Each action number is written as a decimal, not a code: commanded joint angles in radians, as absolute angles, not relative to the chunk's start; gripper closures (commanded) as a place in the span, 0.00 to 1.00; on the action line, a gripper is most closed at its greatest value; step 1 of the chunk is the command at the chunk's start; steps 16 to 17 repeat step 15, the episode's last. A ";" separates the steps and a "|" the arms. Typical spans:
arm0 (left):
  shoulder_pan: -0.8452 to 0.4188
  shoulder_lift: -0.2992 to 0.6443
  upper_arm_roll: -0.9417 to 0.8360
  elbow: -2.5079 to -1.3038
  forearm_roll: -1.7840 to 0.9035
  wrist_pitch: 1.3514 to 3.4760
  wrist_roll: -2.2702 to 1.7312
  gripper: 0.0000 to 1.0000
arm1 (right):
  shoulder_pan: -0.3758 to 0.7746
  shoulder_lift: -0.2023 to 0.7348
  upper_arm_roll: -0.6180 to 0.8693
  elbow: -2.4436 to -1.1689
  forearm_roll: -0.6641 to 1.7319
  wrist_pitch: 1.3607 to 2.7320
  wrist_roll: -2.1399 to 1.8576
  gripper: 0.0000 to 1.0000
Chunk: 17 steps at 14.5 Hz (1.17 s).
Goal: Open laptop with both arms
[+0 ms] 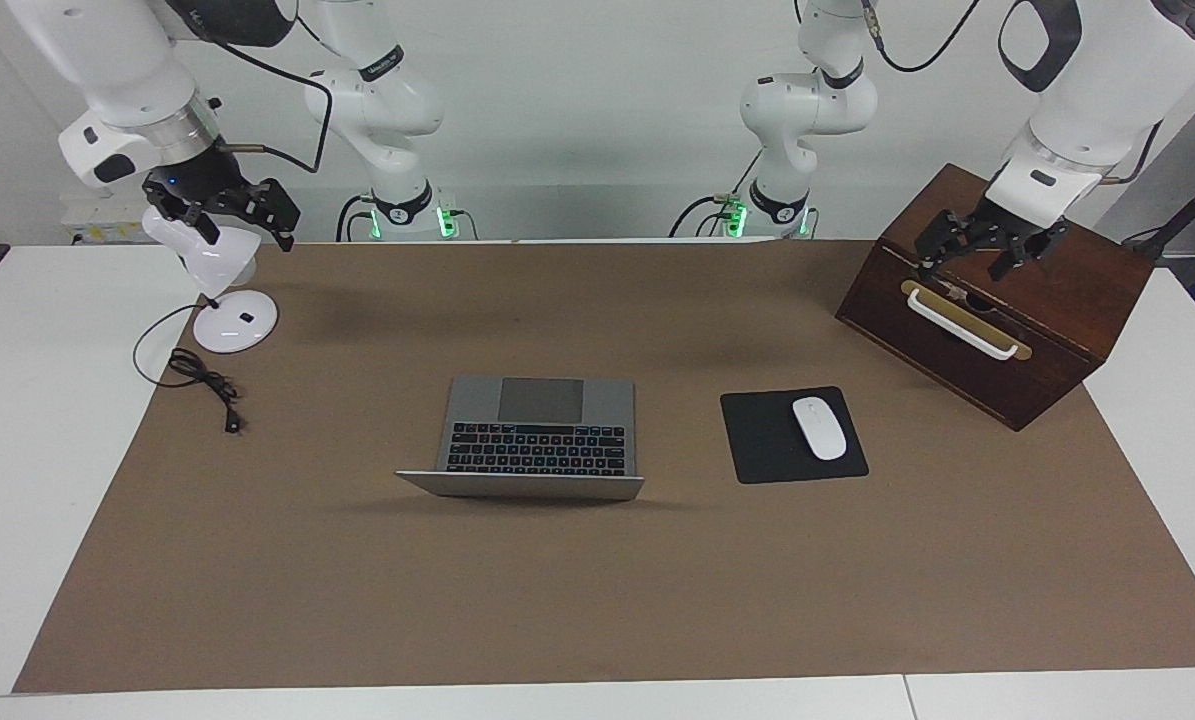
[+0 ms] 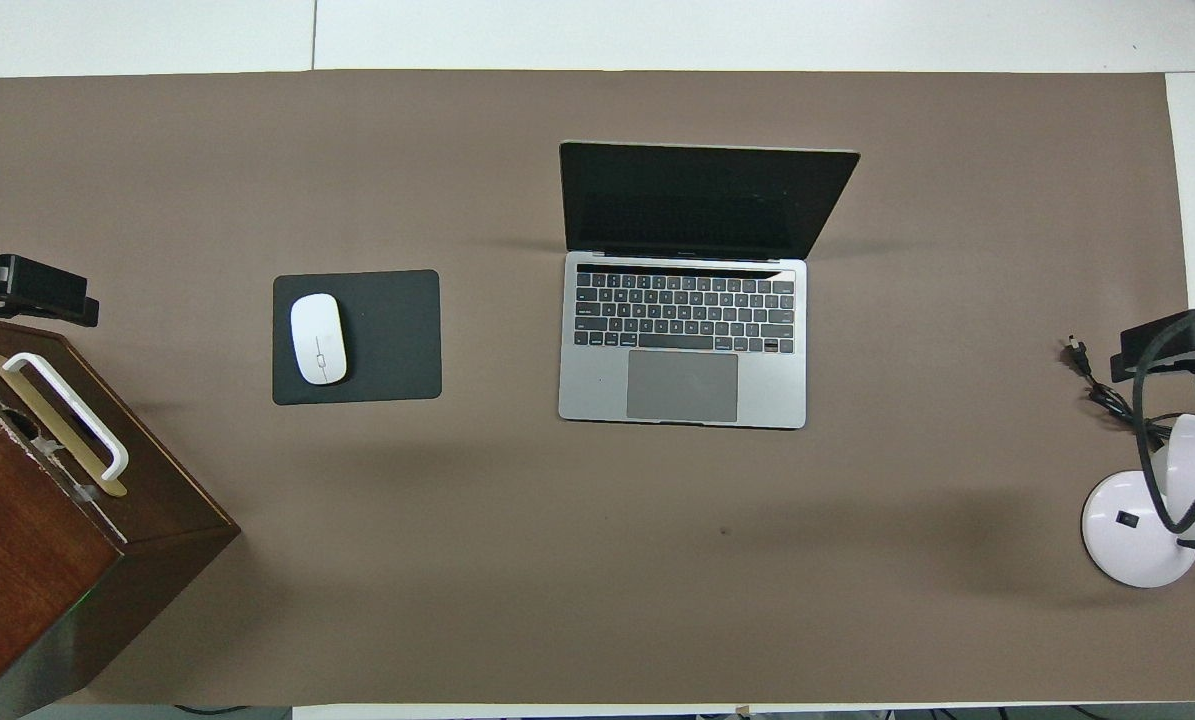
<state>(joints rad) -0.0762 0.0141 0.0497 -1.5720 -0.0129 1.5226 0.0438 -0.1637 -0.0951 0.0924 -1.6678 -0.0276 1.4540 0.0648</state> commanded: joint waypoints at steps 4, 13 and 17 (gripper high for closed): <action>-0.075 -0.018 0.048 -1.598 -0.006 1.528 -0.005 0.00 | -0.169 -0.094 0.097 -1.652 -0.077 1.433 0.077 0.00; -0.074 -0.018 0.048 -1.601 -0.006 1.536 0.008 0.00 | -0.169 -0.097 0.098 -1.657 -0.072 1.437 0.150 0.00; -0.074 -0.020 0.048 -1.601 -0.006 1.532 0.006 0.00 | -0.169 -0.097 0.098 -1.658 -0.071 1.442 0.149 0.00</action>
